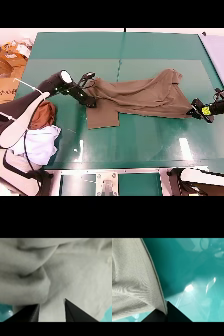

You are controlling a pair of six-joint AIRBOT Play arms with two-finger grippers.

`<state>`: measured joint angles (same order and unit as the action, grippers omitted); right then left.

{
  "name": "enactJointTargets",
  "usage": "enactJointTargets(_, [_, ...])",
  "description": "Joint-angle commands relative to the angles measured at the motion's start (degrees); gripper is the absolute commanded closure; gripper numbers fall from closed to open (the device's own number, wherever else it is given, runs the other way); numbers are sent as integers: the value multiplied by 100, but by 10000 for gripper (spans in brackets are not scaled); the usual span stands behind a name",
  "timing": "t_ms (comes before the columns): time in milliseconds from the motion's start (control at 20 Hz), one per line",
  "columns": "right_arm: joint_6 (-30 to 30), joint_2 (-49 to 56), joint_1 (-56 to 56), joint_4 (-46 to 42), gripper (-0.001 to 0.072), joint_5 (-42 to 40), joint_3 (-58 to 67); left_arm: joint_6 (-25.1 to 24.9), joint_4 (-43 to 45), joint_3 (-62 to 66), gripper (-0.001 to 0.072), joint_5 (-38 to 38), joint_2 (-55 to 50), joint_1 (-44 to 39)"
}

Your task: Fold the shirts.

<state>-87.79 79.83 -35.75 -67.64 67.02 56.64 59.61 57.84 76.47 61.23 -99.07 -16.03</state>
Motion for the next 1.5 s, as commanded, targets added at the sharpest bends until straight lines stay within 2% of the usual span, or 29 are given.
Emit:
enactJointTargets(0, [0, -2, -4, 4, 694, -9, -4, -13, 31, -52, 351, -483, 2, -61])
enactJointTargets(300, [0, 2, -4, 2, 694, -9, -7, -2, 221, -52, 354, -586, 2, -61])
enactJointTargets(350, [0, 2, -4, 2, 694, -11, -7, 35, 181, -52, 442, -686, 2, -61])
enactJointTargets(400, [0, 2, -4, 4, 694, -13, -7, 26, 85, -52, 669, -699, 2, -63])
enactJointTargets(600, [-2, 2, -4, 52, 695, 133, -2, 39, 186, -11, 669, -365, 83, -55])
enactJointTargets(800, [122, -186, 2, 643, 695, 879, 487, 280, 1150, 911, 670, 1405, 564, -57])
enactJointTargets(900, [282, -535, 33, 1331, 695, 1051, 1040, 382, 1375, 1602, 670, 1751, 1088, -55])
enactJointTargets(1000, [284, -1001, 31, 1799, 695, 1126, 1775, 551, 1399, 2306, 670, 1867, 1644, -55])
enactJointTargets(1100, [269, -1506, 28, 1858, 695, 1132, 2708, 815, 1399, 3056, 669, 1934, 2277, -57])
enactJointTargets(1200, [-22, -1917, -44, 1860, 695, 1123, 3578, 1095, 1443, 3700, 669, 1869, 2909, -57])
enactJointTargets(1300, [-417, -2260, -170, 1860, 695, 1088, 4371, 1419, 1585, 4190, 669, 1582, 3558, -57])
enactJointTargets(1450, [-789, -2669, -415, 1858, 695, 970, 5283, 1775, 1714, 4245, 669, 800, 4638, -57])
